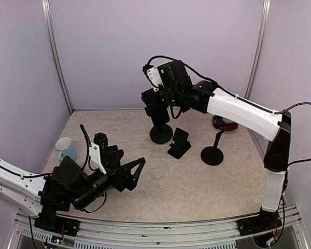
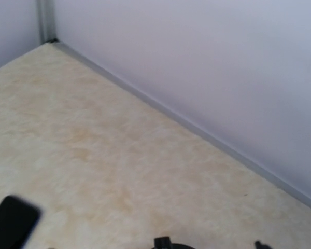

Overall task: Place the phone on the phone stand
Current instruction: Move the phone stand with the phone to the corner of the board.

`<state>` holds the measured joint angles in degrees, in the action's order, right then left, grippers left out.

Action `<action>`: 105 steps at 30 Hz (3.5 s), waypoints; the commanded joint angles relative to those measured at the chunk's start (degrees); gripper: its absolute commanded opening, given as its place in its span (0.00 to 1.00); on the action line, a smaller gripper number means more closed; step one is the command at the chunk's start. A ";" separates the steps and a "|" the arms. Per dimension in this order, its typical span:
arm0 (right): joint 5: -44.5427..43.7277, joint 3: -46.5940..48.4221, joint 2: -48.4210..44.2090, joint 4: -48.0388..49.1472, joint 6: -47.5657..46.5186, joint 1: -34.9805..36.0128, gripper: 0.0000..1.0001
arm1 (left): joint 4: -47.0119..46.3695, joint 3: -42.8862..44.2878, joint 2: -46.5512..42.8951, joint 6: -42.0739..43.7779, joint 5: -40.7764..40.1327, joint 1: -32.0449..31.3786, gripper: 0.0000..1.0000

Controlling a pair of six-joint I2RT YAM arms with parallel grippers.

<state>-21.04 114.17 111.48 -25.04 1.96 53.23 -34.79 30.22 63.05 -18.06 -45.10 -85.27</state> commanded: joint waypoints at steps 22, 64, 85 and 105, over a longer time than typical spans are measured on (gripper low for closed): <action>6.74 15.99 9.64 12.90 -1.77 -17.32 0.35 | 3.06 0.40 -2.89 -0.57 -2.43 -0.33 0.99; 23.63 7.56 9.53 14.47 -0.51 -36.73 0.34 | 5.51 1.66 -2.29 -1.97 -3.74 -0.42 0.99; 28.21 4.76 9.18 15.20 1.21 -40.22 0.48 | 4.77 3.46 0.83 -0.70 -3.73 -0.46 0.99; 31.39 9.21 8.40 11.22 3.51 -40.21 0.92 | 5.08 3.76 -0.31 0.10 -3.42 -0.42 0.99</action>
<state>8.86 120.92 123.13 -14.66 4.78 13.69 -29.93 32.32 63.55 -18.85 -48.47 -85.32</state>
